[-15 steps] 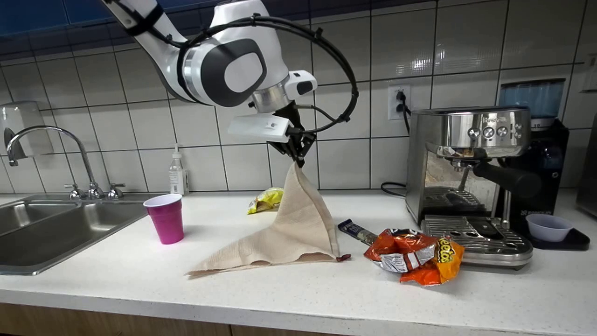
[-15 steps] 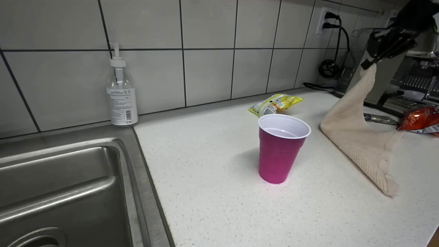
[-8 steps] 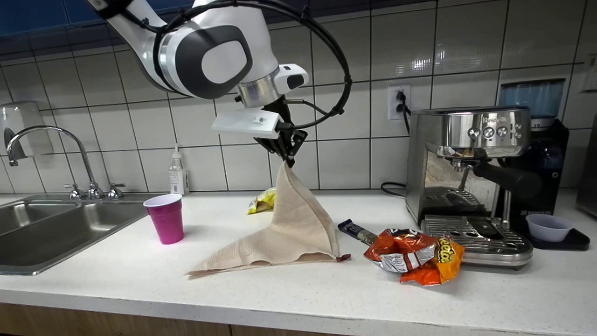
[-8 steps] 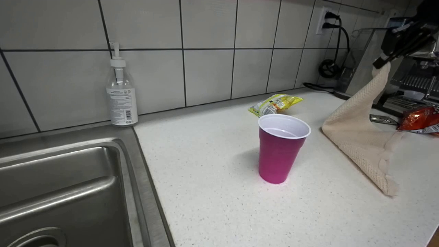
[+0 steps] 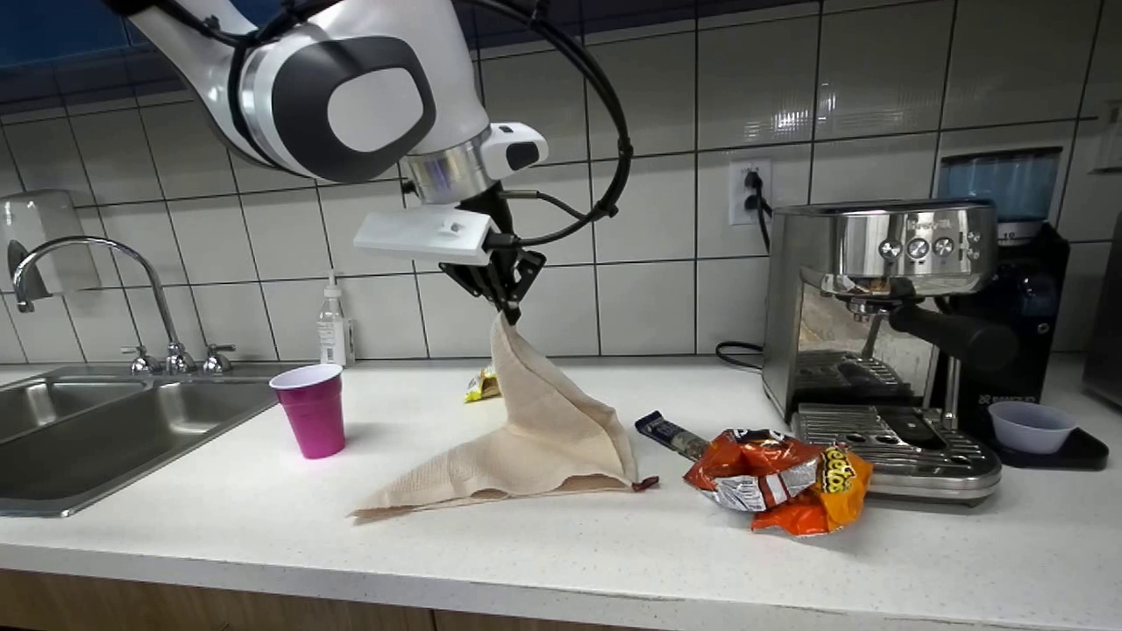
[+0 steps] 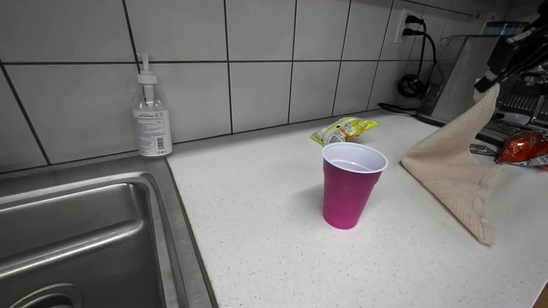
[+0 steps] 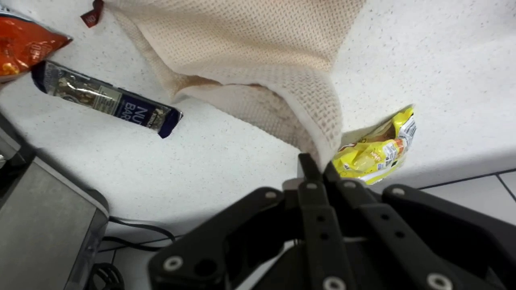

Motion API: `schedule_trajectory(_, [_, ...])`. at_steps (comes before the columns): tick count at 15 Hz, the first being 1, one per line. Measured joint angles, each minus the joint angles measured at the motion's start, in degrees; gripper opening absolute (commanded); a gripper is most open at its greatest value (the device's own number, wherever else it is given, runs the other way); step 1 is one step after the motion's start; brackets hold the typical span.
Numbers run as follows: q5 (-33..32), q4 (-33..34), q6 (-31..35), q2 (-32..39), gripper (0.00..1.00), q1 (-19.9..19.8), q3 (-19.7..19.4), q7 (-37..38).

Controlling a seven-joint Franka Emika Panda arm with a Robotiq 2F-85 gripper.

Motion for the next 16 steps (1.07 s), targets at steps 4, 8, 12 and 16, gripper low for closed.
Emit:
schedule_trajectory(4, [-1.86,-2.01,0.01,-0.57,0.01,3.78,-1.84,0.44])
schedule_trajectory(8, [-2.61,-2.99,0.01,-0.57,0.01,6.14,-2.19,0.69])
schedule_trajectory(12, [-3.34,-3.63,-0.01,-0.57,0.01,7.55,-2.30,0.74])
schedule_trajectory(16, [-4.56,-4.67,-0.01,-0.57,0.01,8.38,-2.30,0.74])
